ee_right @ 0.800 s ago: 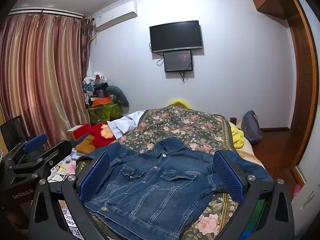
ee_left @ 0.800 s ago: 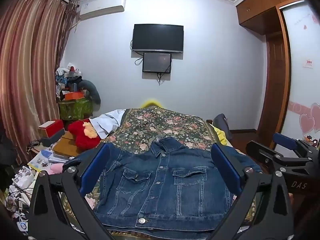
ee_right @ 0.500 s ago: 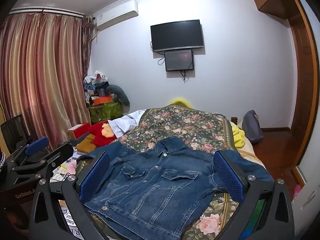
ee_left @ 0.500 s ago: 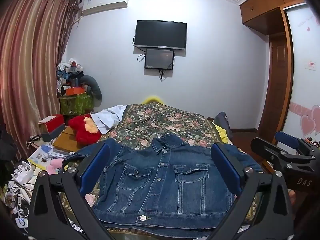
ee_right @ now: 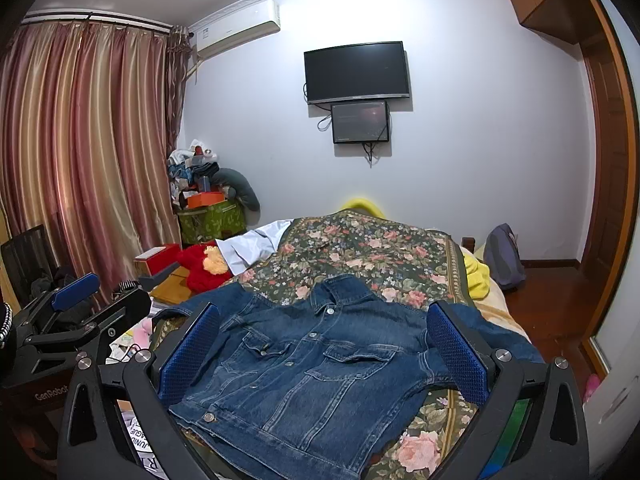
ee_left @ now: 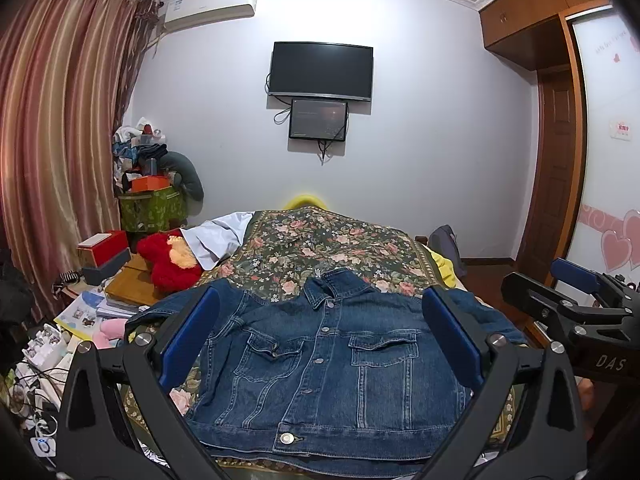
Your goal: Fold large clothes
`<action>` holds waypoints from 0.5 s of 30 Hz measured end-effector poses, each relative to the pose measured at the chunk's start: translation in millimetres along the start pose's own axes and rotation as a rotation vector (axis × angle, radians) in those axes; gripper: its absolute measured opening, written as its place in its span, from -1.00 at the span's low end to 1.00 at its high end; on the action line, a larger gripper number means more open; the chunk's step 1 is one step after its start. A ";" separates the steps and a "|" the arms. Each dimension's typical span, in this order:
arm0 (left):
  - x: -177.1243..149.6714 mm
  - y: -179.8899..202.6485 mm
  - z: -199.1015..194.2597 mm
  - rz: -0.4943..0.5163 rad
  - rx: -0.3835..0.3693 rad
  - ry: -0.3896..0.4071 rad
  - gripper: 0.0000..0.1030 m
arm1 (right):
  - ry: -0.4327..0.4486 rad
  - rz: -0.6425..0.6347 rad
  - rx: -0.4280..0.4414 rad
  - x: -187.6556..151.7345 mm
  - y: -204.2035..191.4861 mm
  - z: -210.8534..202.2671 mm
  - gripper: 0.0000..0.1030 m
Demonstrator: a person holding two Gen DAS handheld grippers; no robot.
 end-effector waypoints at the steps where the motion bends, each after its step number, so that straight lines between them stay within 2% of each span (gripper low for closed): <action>1: -0.1 -0.2 0.3 0.000 0.001 0.000 0.98 | 0.000 -0.001 0.001 0.0 -0.4 0.2 1.00; 15: 1.6 2.8 -2.3 0.009 -0.005 0.009 0.98 | 0.004 -0.005 0.005 3.9 1.1 -0.7 1.00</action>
Point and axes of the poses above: each gripper's, at about its wrist camera, not at the fingertips, and z roughly the way its jaws point, y to its right, x to its top, the point moved 2 cm from there along z, roughly the way its jaws point, and after that the axes turned 12 degrees about -z, right-handed, at the moved point
